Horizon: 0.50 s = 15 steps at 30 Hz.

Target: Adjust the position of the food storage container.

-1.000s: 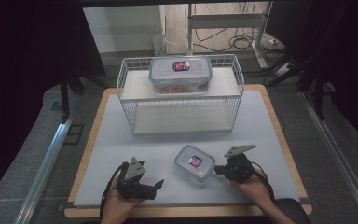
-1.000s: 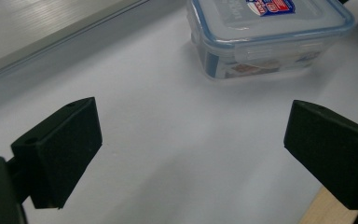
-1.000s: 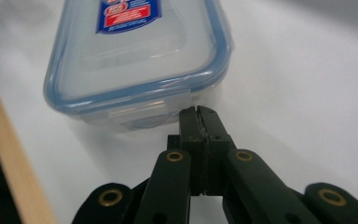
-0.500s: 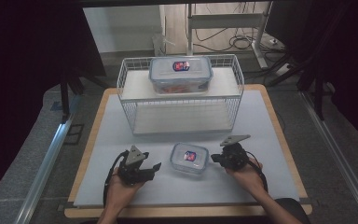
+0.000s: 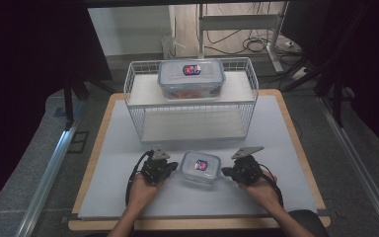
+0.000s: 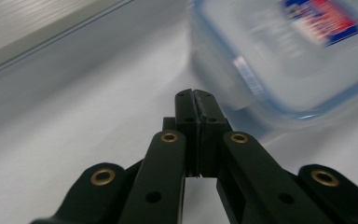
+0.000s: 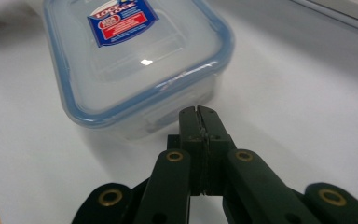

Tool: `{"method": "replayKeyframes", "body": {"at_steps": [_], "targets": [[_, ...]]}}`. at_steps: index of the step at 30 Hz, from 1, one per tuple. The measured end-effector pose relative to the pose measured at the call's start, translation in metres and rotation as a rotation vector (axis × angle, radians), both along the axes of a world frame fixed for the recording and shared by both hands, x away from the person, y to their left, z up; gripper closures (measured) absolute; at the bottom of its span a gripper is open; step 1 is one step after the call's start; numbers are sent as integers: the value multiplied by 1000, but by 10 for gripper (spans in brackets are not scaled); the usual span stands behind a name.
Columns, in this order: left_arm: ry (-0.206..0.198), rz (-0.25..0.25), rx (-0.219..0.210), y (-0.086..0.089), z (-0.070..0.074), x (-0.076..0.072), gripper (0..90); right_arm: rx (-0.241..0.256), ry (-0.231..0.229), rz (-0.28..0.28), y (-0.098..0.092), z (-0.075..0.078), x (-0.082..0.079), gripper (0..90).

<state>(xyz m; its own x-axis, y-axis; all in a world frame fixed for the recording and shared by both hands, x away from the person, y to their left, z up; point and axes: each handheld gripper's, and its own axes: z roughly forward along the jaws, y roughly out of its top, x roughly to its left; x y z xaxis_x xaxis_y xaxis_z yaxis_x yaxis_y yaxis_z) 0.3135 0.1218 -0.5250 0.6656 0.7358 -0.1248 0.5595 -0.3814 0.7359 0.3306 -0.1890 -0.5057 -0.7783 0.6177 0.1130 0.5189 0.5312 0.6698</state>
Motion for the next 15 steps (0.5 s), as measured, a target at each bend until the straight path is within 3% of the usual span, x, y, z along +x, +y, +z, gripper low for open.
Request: {"method": "replayKeyframes", "body": {"at_steps": [3, 6, 15], "targets": [[-15, 14, 23, -3, 2, -5, 896, -27, -16, 7, 5, -1, -1, 894], [15, 21, -26, -1, 0, -8, 894, -32, -16, 7, 6, -2, 0, 894], [20, 17, -29, -2, 2, -24, 895, -54, -28, -3, 11, -4, 7, 895]]}}
